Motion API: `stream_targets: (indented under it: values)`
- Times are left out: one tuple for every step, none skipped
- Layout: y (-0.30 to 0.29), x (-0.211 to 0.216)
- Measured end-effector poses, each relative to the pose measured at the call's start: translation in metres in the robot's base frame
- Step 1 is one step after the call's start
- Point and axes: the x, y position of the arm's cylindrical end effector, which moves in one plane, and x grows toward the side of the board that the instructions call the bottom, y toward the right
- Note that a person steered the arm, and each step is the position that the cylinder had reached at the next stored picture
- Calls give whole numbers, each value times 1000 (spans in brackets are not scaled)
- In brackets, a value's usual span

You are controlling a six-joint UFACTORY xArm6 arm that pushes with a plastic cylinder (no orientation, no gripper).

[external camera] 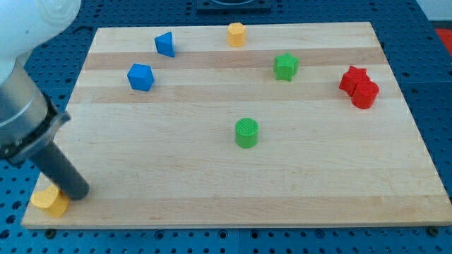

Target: Move your arm towards the blue triangle

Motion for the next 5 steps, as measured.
stream_targets:
  values:
    - [-1, -23]
    - [-1, -27]
    - [1, -42]
    - [5, -55]
    - [16, -75]
